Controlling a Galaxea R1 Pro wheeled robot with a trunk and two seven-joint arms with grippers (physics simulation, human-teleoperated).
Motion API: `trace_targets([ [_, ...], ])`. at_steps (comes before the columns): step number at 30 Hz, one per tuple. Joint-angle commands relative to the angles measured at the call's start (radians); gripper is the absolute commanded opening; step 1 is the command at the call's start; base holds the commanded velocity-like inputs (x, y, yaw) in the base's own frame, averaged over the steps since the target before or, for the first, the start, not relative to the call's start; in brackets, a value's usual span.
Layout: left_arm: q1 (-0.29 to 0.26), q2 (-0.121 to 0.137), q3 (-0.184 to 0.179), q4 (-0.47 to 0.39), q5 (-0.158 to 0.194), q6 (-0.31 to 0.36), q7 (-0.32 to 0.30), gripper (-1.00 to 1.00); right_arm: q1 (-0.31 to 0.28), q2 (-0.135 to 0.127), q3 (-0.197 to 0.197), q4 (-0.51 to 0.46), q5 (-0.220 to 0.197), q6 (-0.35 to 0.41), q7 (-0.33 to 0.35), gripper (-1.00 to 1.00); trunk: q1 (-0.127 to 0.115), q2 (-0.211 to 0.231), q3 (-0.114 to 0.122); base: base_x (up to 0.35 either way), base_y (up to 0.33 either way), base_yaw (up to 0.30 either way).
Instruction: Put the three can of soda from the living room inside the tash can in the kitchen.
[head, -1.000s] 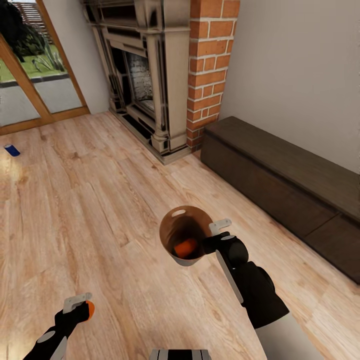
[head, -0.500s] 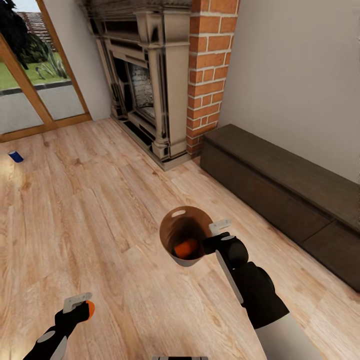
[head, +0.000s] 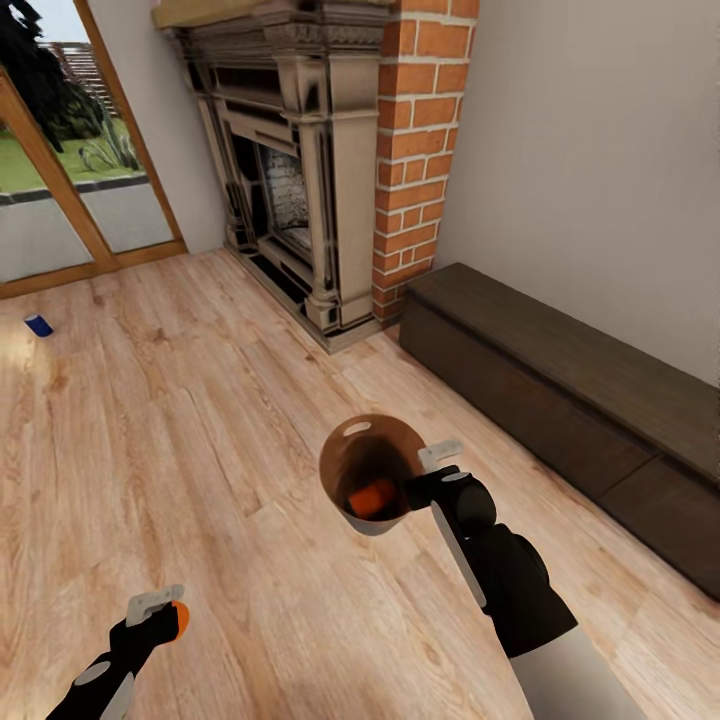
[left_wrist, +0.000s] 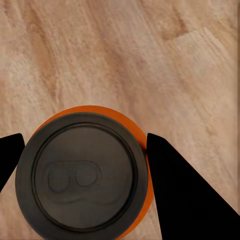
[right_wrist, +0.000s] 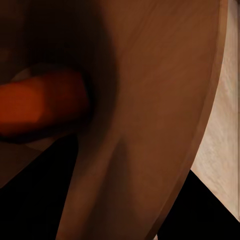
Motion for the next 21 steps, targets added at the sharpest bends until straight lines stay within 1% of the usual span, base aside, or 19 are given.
trace_targets([
  [1, 0.000, 0.000, 0.000, 0.000, -0.002, 0.000, -0.001, -1.00, 0.000, 0.000, 0.000, 0.000, -0.006, -0.001, 0.002, -1.00, -0.004, 0.007, 0.005, 0.000, 0.000, 0.000],
  [21, 0.000, 0.000, 0.000, -0.024, -0.001, 0.000, -0.001, -1.00, 0.000, 0.000, 0.001, 0.014, -0.004, -0.001, 0.002, -1.00, -0.081, 0.147, 0.100, 0.000, 0.000, 0.000],
])
